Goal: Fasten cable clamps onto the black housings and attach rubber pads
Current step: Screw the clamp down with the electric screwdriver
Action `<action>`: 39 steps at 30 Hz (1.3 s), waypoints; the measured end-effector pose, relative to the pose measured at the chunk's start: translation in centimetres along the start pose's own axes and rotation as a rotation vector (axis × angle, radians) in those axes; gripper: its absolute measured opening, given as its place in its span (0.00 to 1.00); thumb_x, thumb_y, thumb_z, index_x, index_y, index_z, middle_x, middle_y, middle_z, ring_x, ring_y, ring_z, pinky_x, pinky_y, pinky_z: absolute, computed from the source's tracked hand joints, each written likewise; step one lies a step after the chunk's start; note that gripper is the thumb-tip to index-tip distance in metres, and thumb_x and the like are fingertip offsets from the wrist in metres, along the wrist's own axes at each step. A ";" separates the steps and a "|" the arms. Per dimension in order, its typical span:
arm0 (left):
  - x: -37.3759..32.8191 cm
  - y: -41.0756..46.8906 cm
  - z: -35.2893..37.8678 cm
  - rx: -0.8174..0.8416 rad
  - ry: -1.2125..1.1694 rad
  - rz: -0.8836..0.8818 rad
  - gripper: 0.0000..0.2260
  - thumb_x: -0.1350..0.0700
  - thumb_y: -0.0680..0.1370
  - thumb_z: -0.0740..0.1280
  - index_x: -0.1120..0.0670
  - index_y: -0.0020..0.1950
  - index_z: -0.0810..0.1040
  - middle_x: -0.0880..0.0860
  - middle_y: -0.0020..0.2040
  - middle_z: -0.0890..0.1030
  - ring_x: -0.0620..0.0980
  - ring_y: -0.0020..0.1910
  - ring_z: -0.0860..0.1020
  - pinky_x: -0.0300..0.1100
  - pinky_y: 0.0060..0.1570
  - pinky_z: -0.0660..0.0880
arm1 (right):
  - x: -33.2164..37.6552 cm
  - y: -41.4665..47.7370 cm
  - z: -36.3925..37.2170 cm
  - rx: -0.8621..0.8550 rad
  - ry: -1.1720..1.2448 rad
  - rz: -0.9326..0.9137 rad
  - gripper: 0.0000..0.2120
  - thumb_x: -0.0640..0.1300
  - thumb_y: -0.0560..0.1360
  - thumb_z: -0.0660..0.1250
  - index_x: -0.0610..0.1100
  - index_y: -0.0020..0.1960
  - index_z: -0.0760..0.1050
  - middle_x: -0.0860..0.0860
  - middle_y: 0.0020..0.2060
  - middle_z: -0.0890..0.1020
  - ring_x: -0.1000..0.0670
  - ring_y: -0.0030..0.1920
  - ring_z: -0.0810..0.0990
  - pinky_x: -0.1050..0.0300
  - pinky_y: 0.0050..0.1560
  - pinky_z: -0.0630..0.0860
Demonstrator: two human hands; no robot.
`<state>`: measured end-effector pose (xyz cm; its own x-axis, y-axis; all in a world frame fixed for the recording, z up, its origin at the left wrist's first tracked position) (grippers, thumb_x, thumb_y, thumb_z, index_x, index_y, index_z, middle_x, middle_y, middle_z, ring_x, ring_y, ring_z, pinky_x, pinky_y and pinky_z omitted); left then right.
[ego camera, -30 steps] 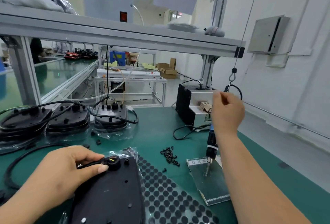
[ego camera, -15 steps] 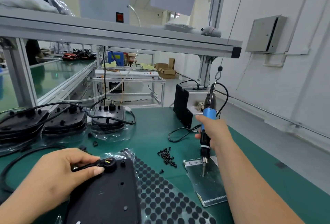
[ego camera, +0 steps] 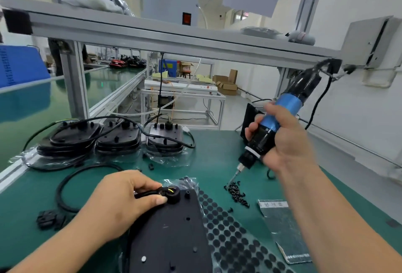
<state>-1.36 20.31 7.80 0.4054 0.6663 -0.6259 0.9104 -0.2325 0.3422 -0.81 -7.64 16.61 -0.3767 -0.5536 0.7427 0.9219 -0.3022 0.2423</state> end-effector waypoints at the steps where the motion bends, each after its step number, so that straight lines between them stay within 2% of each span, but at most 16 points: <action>1: 0.0 0.0 0.1 -0.001 0.002 -0.002 0.13 0.46 0.63 0.79 0.30 0.30 0.77 0.36 0.38 0.81 0.36 0.41 0.78 0.31 0.42 0.72 | -0.5 -0.5 2.0 0.090 0.029 0.005 0.11 0.37 0.72 0.67 0.46 0.50 0.68 0.48 0.29 0.74 0.50 0.25 0.73 0.57 0.32 0.77; 5: 0.2 -0.1 0.2 -0.003 -0.011 -0.021 0.11 0.45 0.65 0.77 0.33 0.33 0.76 0.37 0.40 0.80 0.36 0.43 0.77 0.32 0.46 0.72 | -3.7 -2.4 8.3 0.326 0.054 -0.014 0.16 0.36 0.67 0.67 0.43 0.52 0.66 0.48 0.28 0.73 0.50 0.24 0.72 0.58 0.29 0.74; 7: 0.3 -0.2 0.3 0.006 -0.026 -0.030 0.09 0.44 0.66 0.77 0.34 0.35 0.77 0.37 0.41 0.80 0.34 0.43 0.77 0.30 0.45 0.71 | -5.2 -2.8 10.1 0.375 -0.048 -0.069 0.18 0.37 0.66 0.67 0.41 0.53 0.65 0.48 0.27 0.72 0.49 0.23 0.72 0.58 0.28 0.72; 9: 0.4 -0.2 0.3 0.010 -0.041 -0.034 0.08 0.44 0.66 0.77 0.35 0.37 0.78 0.36 0.40 0.80 0.32 0.43 0.77 0.26 0.42 0.68 | -6.3 -3.1 11.3 0.435 -0.188 -0.158 0.16 0.36 0.66 0.67 0.39 0.52 0.66 0.48 0.26 0.71 0.48 0.23 0.71 0.56 0.29 0.71; 12: 0.5 -0.2 0.3 0.002 -0.063 -0.020 0.09 0.44 0.67 0.76 0.40 0.44 0.82 0.34 0.39 0.79 0.31 0.43 0.76 0.24 0.42 0.68 | -7.4 -3.6 12.2 0.518 -0.296 -0.227 0.15 0.35 0.67 0.68 0.43 0.50 0.68 0.48 0.26 0.72 0.47 0.22 0.71 0.55 0.30 0.71; 15: 0.5 -0.3 0.3 -0.003 -0.054 -0.001 0.12 0.44 0.68 0.75 0.42 0.50 0.83 0.34 0.41 0.79 0.32 0.44 0.76 0.26 0.45 0.70 | -7.7 -3.6 12.4 0.500 -0.280 -0.228 0.16 0.35 0.67 0.68 0.45 0.51 0.69 0.47 0.28 0.71 0.47 0.22 0.70 0.54 0.30 0.70; 23: 0.3 -0.3 0.4 0.012 -0.059 -0.018 0.13 0.45 0.68 0.75 0.42 0.52 0.83 0.38 0.43 0.80 0.36 0.45 0.77 0.33 0.49 0.73 | -7.3 -3.9 12.6 0.511 -0.225 -0.193 0.14 0.36 0.68 0.67 0.45 0.50 0.69 0.48 0.26 0.72 0.47 0.23 0.70 0.54 0.29 0.71; 28: 0.2 -0.4 0.3 -0.005 -0.030 -0.015 0.13 0.44 0.67 0.76 0.43 0.50 0.83 0.38 0.42 0.80 0.35 0.45 0.77 0.29 0.48 0.72 | -7.8 -4.2 12.6 0.510 -0.243 -0.185 0.16 0.36 0.68 0.68 0.44 0.53 0.69 0.45 0.30 0.71 0.47 0.24 0.70 0.53 0.30 0.71; 35: 0.1 -0.3 0.2 0.004 -0.039 -0.034 0.12 0.44 0.67 0.76 0.43 0.48 0.83 0.37 0.41 0.79 0.35 0.44 0.76 0.28 0.45 0.70 | -7.5 -4.1 12.7 0.507 -0.220 -0.184 0.14 0.37 0.68 0.67 0.45 0.51 0.69 0.46 0.27 0.72 0.47 0.24 0.70 0.53 0.30 0.71; 39: 0.0 -0.4 0.1 0.005 -0.036 -0.034 0.11 0.44 0.67 0.76 0.42 0.48 0.82 0.36 0.41 0.79 0.33 0.45 0.76 0.22 0.43 0.68 | -7.7 -4.3 12.9 0.525 -0.237 -0.186 0.15 0.36 0.68 0.67 0.42 0.52 0.67 0.46 0.28 0.71 0.47 0.24 0.70 0.55 0.29 0.71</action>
<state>-1.66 20.34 7.57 0.3770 0.6478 -0.6620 0.9240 -0.2135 0.3172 -0.69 7.95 17.88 -0.5614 -0.3223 0.7622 0.7863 0.0794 0.6127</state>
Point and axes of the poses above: each hand's wrist, its own y-axis towards the middle knuckle, its own z-axis out of the palm, x = y × z, the point moved 5 cm from there along y, towards the middle knuckle
